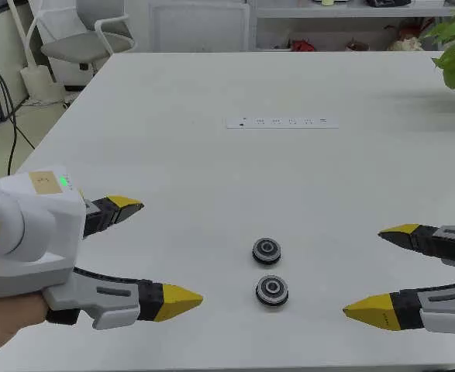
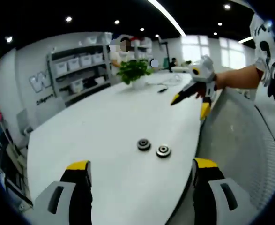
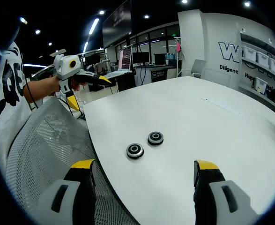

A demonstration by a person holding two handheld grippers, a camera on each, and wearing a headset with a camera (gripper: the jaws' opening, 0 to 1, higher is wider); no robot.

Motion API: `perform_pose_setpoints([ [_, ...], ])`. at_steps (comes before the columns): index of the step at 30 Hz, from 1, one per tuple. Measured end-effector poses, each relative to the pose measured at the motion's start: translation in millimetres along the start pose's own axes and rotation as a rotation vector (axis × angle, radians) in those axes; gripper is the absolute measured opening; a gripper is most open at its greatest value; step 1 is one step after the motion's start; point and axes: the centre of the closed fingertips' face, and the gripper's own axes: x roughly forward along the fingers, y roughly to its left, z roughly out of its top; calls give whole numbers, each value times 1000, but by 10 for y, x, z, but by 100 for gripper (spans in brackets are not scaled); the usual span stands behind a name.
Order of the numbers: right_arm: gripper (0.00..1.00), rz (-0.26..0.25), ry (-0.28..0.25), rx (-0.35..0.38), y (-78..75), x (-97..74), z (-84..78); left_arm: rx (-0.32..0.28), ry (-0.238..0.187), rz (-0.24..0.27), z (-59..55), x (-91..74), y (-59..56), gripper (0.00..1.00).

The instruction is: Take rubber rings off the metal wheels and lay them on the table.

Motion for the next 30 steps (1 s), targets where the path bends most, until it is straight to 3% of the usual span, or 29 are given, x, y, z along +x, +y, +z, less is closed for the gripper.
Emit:
perform_pose_setpoints([
  [11, 82, 20, -6, 0, 33, 2, -27, -18, 7, 3, -25, -4, -68, 91],
  [30, 82, 58, 3, 19, 94, 70, -92, -39, 22, 17, -91, -41, -85, 91],
])
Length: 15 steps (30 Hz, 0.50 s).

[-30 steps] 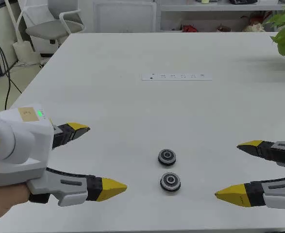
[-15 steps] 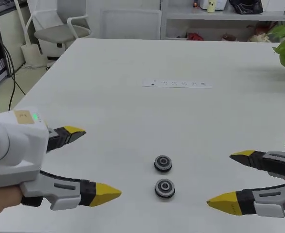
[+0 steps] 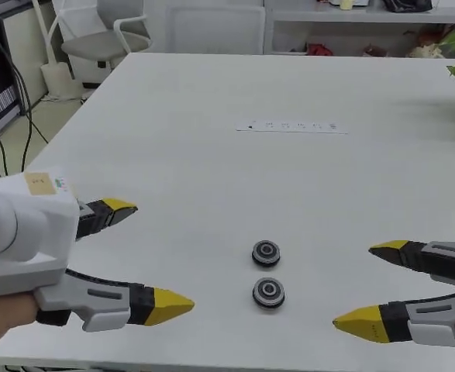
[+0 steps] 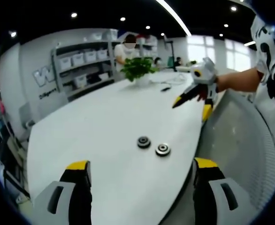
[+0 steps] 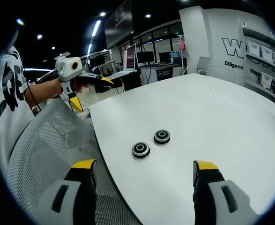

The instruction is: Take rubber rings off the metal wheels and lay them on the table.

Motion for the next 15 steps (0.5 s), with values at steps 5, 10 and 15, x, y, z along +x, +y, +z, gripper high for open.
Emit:
perform_pose_setpoints([
  [5, 81, 19, -2, -10, 23, 18, 7, 5, 2, 18, 2, -17, -21, 91],
  [10, 81, 16, 13, -20, -2, 30, -43, -9, 2, 13, -52, -9, -62, 91],
  [15, 81, 27, 13, -20, 12, 41, -57, -24, -1, 26, -65, -15, -34, 91],
])
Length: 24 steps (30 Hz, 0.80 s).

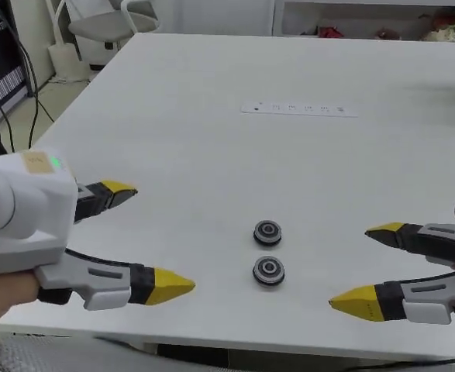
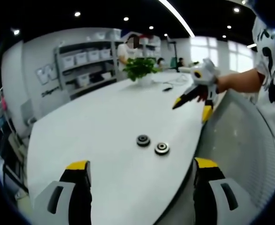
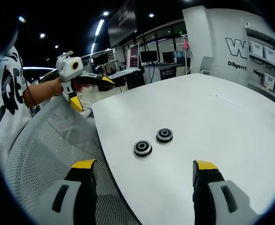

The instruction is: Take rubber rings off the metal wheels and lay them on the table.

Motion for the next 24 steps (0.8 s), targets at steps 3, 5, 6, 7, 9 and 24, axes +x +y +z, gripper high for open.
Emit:
perform_pose_setpoints([
  [3, 81, -5, 5, -5, -18, -2, -3, -7, -5, -1, 13, 0, 8, 91],
  [5, 81, -9, -15, 2, -30, -18, 45, 1, 2, -6, 16, 6, 14, 91],
  [6, 81, -7, -22, 8, -30, -23, 60, 6, 4, -6, 19, 10, 19, 91],
  [7, 81, -6, -26, 11, -28, -22, 67, 10, 5, -7, 25, 13, 22, 91],
  [9, 80, -3, -28, 13, -30, -10, 66, 22, 0, -9, 52, 18, 37, 91],
  [24, 80, -19, -3, -5, -29, -13, 20, 40, 4, -60, 26, 136, 92, 91],
])
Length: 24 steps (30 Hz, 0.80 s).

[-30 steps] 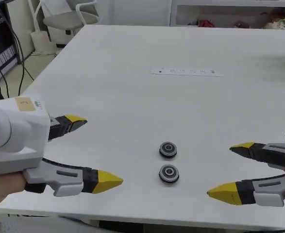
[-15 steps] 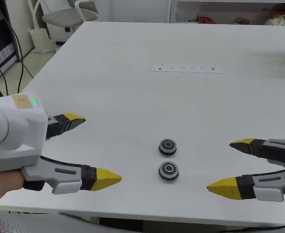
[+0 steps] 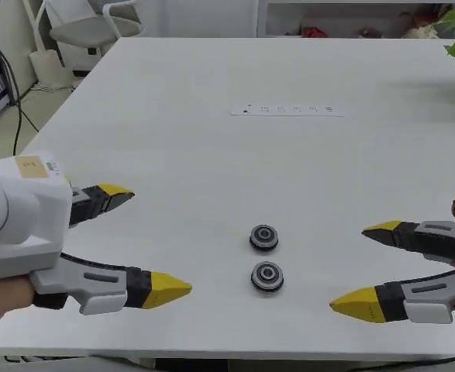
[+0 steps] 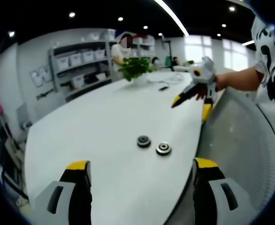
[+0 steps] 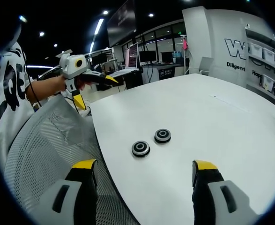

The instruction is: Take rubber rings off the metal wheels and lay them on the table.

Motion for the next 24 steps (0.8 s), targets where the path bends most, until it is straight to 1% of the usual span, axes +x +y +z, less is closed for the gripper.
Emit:
perform_pose_setpoints([
  [4, 80, -8, 3, 3, -13, -15, -14, 11, -3, -13, 23, 22, -4, 91],
  [12, 80, -21, 7, 5, -32, -29, -27, 20, 7, -37, 5, 59, -12, 91],
  [19, 80, -20, 7, -1, -29, -8, -11, 23, 6, -49, 8, 66, -2, 91],
  [24, 80, -23, 11, -11, -64, 11, -1, 30, 8, -56, 8, 77, 9, 90],
])
